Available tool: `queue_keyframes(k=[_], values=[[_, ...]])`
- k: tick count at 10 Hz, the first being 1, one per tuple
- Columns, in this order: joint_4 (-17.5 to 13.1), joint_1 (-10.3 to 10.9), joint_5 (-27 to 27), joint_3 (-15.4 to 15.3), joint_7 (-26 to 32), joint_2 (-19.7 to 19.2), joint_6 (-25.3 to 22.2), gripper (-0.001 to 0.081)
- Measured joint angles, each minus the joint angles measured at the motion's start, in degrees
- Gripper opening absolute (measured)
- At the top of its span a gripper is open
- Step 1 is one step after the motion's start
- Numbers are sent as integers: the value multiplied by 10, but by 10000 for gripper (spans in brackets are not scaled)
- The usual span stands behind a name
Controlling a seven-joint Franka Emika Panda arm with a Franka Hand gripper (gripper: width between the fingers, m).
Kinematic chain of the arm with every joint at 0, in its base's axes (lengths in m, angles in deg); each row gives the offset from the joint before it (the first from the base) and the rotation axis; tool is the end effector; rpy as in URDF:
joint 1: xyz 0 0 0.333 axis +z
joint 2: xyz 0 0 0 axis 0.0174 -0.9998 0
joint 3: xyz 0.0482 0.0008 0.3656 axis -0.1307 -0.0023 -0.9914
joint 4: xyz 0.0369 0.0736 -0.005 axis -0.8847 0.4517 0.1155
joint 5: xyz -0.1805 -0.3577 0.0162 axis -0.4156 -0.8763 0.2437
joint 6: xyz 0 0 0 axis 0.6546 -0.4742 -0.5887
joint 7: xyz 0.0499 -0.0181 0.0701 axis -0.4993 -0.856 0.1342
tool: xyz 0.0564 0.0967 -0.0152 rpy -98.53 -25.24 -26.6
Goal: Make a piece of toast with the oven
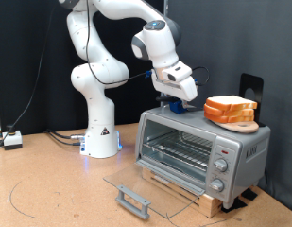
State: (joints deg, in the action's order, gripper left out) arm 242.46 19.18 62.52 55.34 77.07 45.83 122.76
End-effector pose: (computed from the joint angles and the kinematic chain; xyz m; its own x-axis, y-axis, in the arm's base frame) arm 0.2681 0.1513 0.4150 0.5738 0.7587 0.3085 0.8190 -0.5342 -0.2095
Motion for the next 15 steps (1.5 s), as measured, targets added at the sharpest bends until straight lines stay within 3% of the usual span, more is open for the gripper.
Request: queue_keyframes(k=[1,2,3,4,7,13,14,15], values=[[4,0,0,-6,3,0,18,687],[5,0,0,-9,5,0,25,687],[6,0,0,-11,5,0,25,784],[6,0,0,-12,5,0,21,803],[6,0,3,-12,-19,0,-10,804],[6,0,11,-13,-39,0,-7,804],[6,-1,11,-13,-40,0,-7,688],[6,-2,11,-13,-40,0,-7,688]])
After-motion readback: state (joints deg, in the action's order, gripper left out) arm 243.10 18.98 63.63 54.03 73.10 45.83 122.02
